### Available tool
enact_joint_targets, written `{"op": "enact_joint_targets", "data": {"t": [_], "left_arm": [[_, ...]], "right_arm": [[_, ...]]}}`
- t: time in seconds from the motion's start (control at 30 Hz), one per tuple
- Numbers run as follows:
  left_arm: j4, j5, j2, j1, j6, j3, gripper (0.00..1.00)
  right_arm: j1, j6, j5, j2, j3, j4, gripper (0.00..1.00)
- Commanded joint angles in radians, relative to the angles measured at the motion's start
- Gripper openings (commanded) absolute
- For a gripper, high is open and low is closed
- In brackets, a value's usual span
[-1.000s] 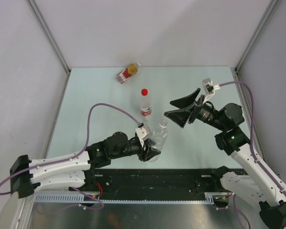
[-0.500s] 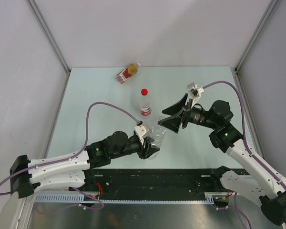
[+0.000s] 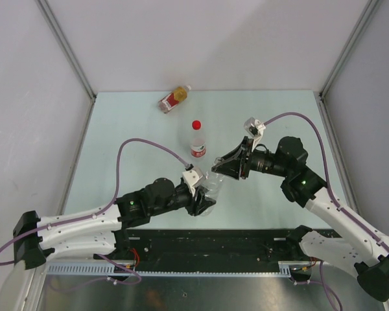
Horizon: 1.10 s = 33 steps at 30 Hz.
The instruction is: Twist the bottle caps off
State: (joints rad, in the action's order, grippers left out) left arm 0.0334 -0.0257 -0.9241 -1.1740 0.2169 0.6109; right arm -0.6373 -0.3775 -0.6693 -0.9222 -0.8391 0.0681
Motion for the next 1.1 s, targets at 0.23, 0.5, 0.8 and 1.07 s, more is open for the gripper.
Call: {"op": "enact_joint_targets", "data": {"t": [0.23,0.5,0.8,1.07], "left_arm": [[0.037,-0.031,0.019,0.002,-0.003,0.051,0.53],[0.031,-0.117,0.054,0.002,0.008,0.041,0.98],[0.031,-0.265,0.165,0.001,0.033,-0.015,0.99],[0.032,-0.330,0.210,0.002,0.047,-0.050,0.99]], "right_arm": [[-0.007,0.031,-0.002,0.014,-0.040,0.016,0.00],[-0.007,0.080,0.046,0.028,-0.040,-0.032,0.00],[-0.007,0.183,0.326,0.038,-0.039,-0.164,0.00],[0.003,0.203,0.612,0.036,0.008,-0.131,0.00]]}}
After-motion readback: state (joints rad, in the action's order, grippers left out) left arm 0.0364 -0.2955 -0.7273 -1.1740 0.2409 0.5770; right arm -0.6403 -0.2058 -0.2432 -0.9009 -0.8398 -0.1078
